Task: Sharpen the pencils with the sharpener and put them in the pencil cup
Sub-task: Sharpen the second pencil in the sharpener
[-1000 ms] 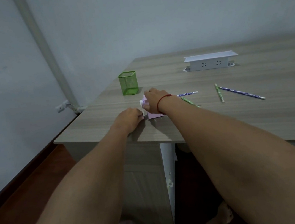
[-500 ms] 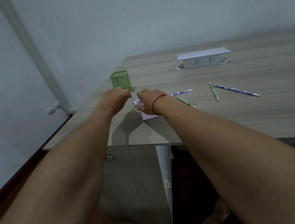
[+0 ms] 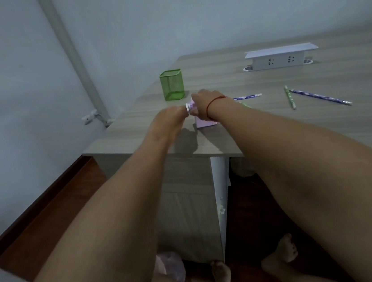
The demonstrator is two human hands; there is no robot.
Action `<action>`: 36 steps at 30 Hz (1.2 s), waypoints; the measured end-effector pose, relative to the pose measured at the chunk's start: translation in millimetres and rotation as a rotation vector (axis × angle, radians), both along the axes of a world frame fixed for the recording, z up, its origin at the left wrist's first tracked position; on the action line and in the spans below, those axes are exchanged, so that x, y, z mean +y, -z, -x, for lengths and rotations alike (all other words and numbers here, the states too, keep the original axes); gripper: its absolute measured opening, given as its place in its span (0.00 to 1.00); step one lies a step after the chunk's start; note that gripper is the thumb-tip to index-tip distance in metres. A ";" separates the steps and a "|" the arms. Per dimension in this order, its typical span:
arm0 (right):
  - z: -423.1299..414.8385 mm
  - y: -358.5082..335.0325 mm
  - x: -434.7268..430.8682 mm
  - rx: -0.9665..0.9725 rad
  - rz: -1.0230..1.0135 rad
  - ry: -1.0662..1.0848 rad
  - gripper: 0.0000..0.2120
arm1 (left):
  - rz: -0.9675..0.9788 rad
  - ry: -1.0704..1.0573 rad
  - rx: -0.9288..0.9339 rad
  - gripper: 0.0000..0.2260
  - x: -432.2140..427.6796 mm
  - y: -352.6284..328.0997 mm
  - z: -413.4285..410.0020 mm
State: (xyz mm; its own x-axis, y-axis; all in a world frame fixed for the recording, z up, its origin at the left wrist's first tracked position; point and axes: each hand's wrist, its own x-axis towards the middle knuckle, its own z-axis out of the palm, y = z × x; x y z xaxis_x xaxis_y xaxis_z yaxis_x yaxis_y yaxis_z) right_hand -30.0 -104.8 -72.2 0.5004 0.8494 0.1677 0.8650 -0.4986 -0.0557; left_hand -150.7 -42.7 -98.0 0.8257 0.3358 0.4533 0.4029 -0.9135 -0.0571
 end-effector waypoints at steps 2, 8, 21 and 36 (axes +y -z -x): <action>0.3 1.8 -0.6 -0.008 -0.003 -0.010 0.21 | 0.012 -0.060 0.060 0.11 -8.2 17.6 2.1; -5.9 10.6 0.9 -0.014 -0.024 -0.072 0.23 | 0.047 -0.074 0.186 0.11 2.7 27.3 -6.0; -10.0 3.0 -6.5 -0.053 -0.032 -0.160 0.20 | -0.145 0.037 0.304 0.10 56.6 -24.6 -42.3; -1.2 2.9 2.5 -0.032 -0.009 -0.029 0.21 | -0.217 0.097 -0.018 0.10 28.3 -22.0 -15.0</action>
